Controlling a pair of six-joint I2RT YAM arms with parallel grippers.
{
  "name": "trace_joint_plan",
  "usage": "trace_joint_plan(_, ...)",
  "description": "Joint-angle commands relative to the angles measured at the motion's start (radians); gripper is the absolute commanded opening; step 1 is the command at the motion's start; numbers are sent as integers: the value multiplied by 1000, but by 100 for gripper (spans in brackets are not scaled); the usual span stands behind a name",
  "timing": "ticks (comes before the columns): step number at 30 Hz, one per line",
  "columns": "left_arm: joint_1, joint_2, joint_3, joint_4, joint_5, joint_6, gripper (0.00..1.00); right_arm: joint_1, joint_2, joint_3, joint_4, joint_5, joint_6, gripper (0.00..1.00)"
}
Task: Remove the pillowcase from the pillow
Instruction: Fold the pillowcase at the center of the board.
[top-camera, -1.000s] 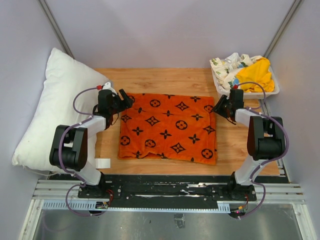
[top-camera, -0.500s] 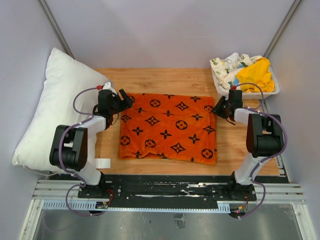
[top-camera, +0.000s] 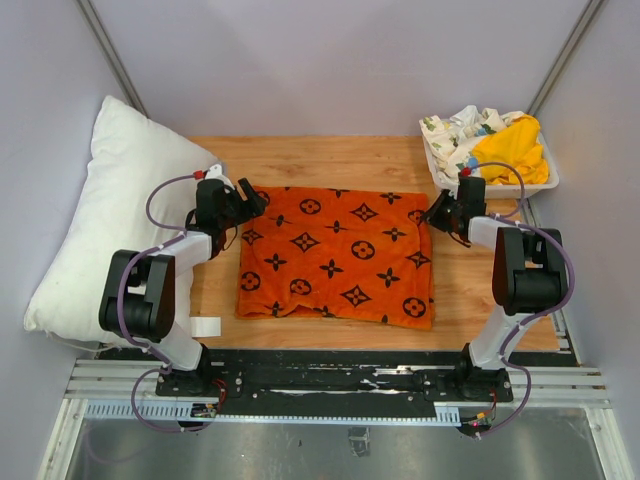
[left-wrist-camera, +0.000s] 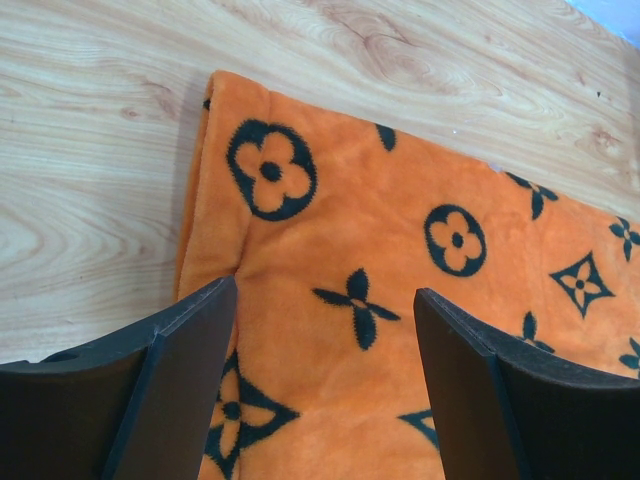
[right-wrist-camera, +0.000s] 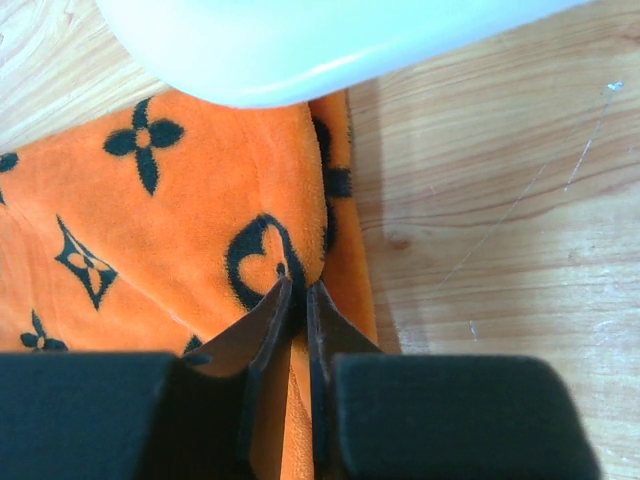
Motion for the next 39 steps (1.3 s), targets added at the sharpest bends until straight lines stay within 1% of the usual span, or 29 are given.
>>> trace_joint_plan(1, -3, 10, -2, 6, -4, 22, 76, 0, 10, 27, 15, -10, -10, 4)
trace_joint_plan(2, -3, 10, -3, 6, -5, 22, 76, 0, 9, 33, 7, -6, -14, 1)
trace_joint_plan(3, -3, 10, -2, 3, -6, 24, 76, -1, 6, 42, 0, -1, -17, 1)
trace_joint_plan(9, -3, 5, -2, 1, -10, 27, 76, -4, -19, 118, -75, 61, -57, 1)
trace_joint_plan(15, -3, 6, -3, 0, -13, 30, 76, -11, 26, 197, -112, 62, -64, 1)
trace_joint_plan(16, -3, 6, -4, 0, -13, 30, 77, -12, 36, 204, -115, 59, -63, 4)
trace_joint_plan(17, -3, 5, -5, -1, -15, 31, 77, -10, 51, 210, -121, 56, -62, 10)
trace_joint_plan(19, -3, 3, -5, -2, -15, 32, 76, -11, 65, 212, -128, 55, -61, 17)
trace_joint_plan(24, -3, 0, -7, -4, -13, 33, 76, -10, 46, 215, -127, 75, -74, 48)
trace_joint_plan(25, -3, 0, -8, -2, -10, 31, 77, -10, 44, 223, -128, 80, -80, 53)
trace_joint_plan(28, -4, 5, -9, 9, 9, 22, 76, -10, 67, 286, -159, 74, -98, 60)
trace_joint_plan(31, -23, -4, -12, 3, -6, 32, 76, -5, 115, 351, -192, 54, -115, 61)
trace_joint_plan(33, -52, -17, -14, -6, -30, 44, 77, 8, 135, 373, -199, 59, -132, 57)
trace_joint_plan(36, -97, -28, -16, 1, -26, 36, 76, 58, 130, 376, -202, 96, -171, 48)
trace_joint_plan(38, -126, -28, -18, 28, 12, 16, 70, 109, 110, 373, -211, 112, -199, 38)
trace_joint_plan(39, -142, -31, -20, 42, 36, 8, 67, 140, 96, 367, -220, 112, -212, 35)
